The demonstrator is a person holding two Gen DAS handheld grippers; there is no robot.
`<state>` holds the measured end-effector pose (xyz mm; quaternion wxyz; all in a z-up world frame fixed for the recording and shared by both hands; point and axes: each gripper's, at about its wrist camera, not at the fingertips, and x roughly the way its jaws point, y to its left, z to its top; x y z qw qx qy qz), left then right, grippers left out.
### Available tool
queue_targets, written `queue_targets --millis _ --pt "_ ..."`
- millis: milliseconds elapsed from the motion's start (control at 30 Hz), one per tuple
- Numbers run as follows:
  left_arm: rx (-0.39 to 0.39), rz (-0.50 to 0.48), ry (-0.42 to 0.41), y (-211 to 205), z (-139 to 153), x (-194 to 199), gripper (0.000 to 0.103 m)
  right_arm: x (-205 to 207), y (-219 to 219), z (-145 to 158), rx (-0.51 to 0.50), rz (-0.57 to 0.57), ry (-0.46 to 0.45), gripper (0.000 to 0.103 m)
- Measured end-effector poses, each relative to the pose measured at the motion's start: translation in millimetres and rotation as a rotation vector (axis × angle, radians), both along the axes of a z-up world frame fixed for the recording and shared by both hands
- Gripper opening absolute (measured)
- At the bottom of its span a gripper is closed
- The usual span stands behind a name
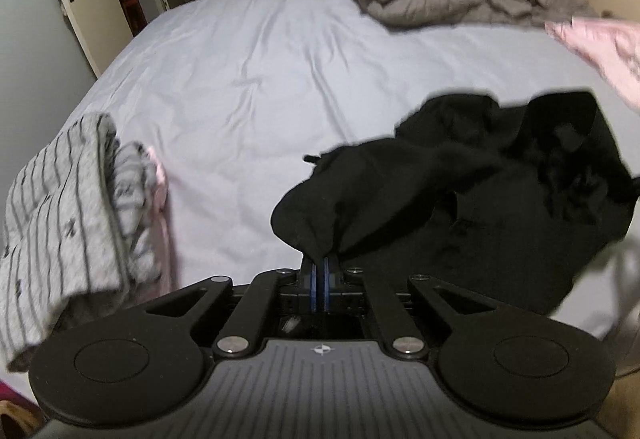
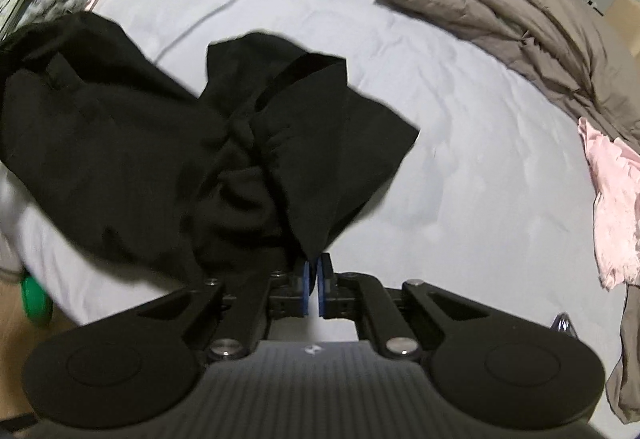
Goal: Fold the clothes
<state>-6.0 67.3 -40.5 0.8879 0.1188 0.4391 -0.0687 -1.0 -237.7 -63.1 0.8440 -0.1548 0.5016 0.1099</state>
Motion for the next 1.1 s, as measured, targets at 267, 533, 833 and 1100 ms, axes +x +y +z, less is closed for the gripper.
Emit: queue_targets --millis 267,533,833,1100 --pt "0.007 -0.125 0.143 -3 -25 -36 0.001 -28 -12 -17 -0.010 -0.006 0.095 0.004" --pt "0.056 -0.321 0.323 -36 -56 -73 0.001 -47 0 -22 -0.010 0.075 0.177 0.004" --pt "0.004 -0.340 0.325 -30 -41 -67 0.011 -48 6 -5 0.022 0.101 0.153 0.013" --pt "-0.088 -0.315 0.223 -22 -5 -53 0.048 -36 19 27 0.069 0.130 0.046 0.057"
